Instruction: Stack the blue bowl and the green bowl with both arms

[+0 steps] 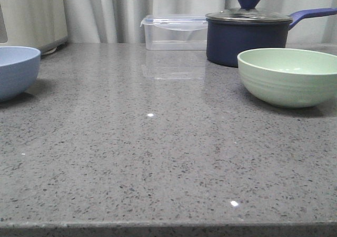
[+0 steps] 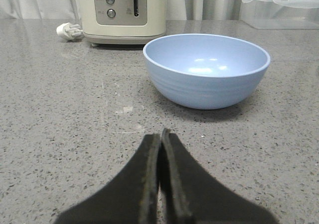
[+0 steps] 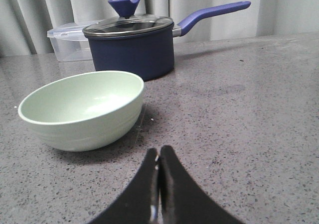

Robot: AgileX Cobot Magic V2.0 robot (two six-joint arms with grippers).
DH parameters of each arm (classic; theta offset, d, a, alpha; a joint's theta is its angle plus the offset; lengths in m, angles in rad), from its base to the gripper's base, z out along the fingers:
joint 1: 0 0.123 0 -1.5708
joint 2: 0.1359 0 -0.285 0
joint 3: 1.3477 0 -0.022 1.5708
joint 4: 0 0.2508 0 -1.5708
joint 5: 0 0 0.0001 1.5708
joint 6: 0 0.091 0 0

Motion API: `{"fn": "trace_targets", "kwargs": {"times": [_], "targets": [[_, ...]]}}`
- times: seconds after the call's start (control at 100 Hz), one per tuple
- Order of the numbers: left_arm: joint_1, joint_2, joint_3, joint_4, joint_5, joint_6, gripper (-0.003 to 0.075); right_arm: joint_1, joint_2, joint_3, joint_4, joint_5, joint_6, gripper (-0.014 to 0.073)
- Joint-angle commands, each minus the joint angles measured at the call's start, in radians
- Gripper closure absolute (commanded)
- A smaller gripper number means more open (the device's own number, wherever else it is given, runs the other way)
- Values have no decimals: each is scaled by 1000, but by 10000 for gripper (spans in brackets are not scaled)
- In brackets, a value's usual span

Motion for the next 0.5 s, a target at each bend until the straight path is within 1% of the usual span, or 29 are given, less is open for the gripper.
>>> {"fn": "trace_targets", "kwargs": {"times": [0.0, 0.49], "targets": [[7, -34, 41, -10, -81, -4, 741, -5, -18, -1, -9, -82, -5, 674], [7, -34, 41, -10, -87, -4, 741, -5, -18, -1, -9, -82, -5, 674]]}}
